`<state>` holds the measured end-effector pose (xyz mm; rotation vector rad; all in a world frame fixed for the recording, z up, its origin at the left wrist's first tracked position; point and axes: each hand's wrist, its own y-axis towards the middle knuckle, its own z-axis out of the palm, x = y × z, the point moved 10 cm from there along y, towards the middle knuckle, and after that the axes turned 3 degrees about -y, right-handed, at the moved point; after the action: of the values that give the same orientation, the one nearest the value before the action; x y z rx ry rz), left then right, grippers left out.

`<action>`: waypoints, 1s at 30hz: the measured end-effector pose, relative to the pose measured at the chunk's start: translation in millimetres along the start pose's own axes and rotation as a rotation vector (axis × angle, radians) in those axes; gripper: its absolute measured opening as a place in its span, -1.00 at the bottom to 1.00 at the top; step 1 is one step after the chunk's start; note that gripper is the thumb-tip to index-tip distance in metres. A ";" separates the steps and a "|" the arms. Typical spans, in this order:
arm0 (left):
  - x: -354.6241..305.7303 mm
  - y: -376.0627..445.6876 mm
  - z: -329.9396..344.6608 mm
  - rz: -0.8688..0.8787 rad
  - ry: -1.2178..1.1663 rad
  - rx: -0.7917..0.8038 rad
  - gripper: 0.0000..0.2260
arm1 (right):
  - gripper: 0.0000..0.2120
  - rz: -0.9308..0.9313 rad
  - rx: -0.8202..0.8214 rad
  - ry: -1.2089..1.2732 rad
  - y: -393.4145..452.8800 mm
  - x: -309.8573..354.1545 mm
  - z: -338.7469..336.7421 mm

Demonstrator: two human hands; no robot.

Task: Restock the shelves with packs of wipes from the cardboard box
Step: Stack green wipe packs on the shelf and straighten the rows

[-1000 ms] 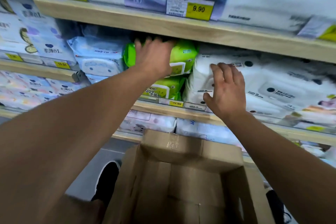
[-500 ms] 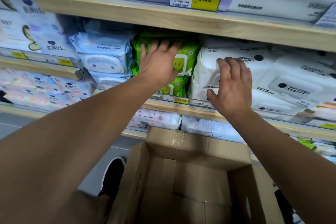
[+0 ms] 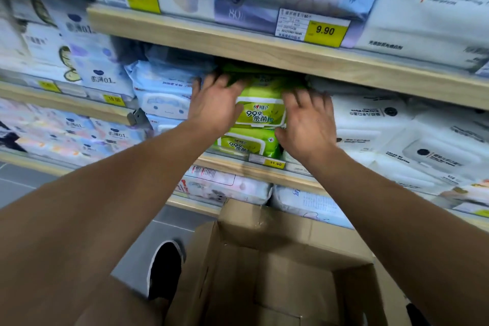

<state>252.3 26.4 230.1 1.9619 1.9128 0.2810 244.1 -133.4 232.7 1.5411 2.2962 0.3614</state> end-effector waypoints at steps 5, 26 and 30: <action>15.1 8.5 4.7 0.016 -0.047 -0.034 -0.58 | -0.35 0.112 0.109 -0.072 27.3 -3.2 17.0; 35.6 3.5 9.8 0.079 -0.107 -0.023 -0.54 | -0.60 0.094 -0.067 -0.029 30.0 7.6 0.2; 42.7 9.6 8.8 0.077 -0.117 0.010 -0.55 | -0.61 0.085 -0.073 0.000 29.5 11.5 -4.2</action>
<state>266.8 67.6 220.8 2.0142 1.7719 0.1736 263.1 -111.7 246.5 1.6062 2.1968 0.4621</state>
